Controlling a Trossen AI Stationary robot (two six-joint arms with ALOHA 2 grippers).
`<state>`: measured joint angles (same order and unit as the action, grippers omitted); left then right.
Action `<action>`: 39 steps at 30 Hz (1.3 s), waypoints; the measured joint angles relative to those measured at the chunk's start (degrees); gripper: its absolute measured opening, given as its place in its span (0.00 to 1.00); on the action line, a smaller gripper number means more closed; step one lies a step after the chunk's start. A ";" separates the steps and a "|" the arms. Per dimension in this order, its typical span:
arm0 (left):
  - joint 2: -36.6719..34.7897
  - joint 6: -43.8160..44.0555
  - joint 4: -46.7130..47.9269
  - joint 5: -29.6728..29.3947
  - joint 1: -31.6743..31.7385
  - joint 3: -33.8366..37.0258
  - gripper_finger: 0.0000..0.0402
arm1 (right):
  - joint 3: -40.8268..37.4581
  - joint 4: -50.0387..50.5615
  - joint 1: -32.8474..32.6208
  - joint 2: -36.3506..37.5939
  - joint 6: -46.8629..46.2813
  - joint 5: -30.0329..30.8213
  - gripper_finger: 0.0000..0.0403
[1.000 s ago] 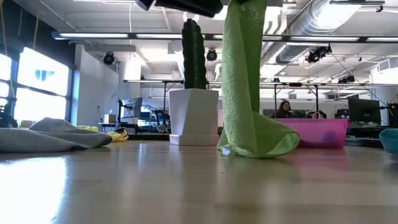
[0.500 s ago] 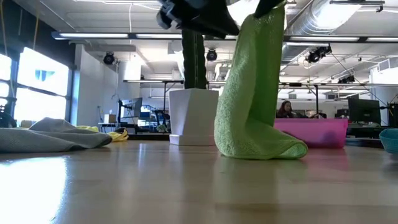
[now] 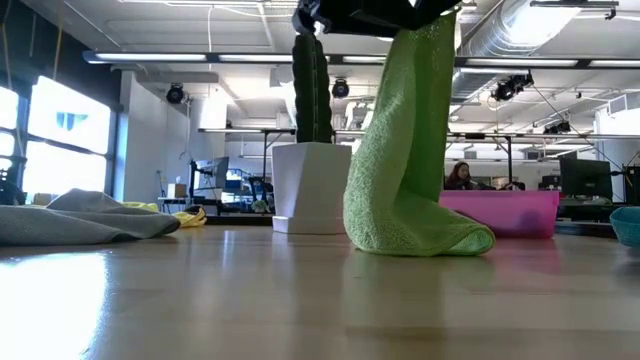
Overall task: Fold microfiber towels
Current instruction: Fold the yellow green towel
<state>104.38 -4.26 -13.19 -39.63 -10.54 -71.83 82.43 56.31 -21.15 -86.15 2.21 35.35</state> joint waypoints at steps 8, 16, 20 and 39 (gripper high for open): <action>0.05 8.17 4.69 14.70 2.99 4.50 0.42 | 0.00 0.53 -0.19 0.00 2.12 1.18 0.00; 0.52 13.99 3.87 17.91 3.01 11.10 0.42 | 0.00 0.42 -1.07 0.00 5.41 1.27 0.00; 0.49 16.11 2.97 19.02 2.97 12.72 0.42 | 0.00 0.15 -1.07 0.00 5.53 1.29 0.00; 0.50 20.57 2.60 22.78 1.69 15.65 0.10 | 0.00 -1.46 -1.11 0.00 2.28 1.55 0.00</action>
<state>104.88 16.31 -10.59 -16.86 -8.85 -56.18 82.43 54.85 -22.26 -86.15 4.49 36.91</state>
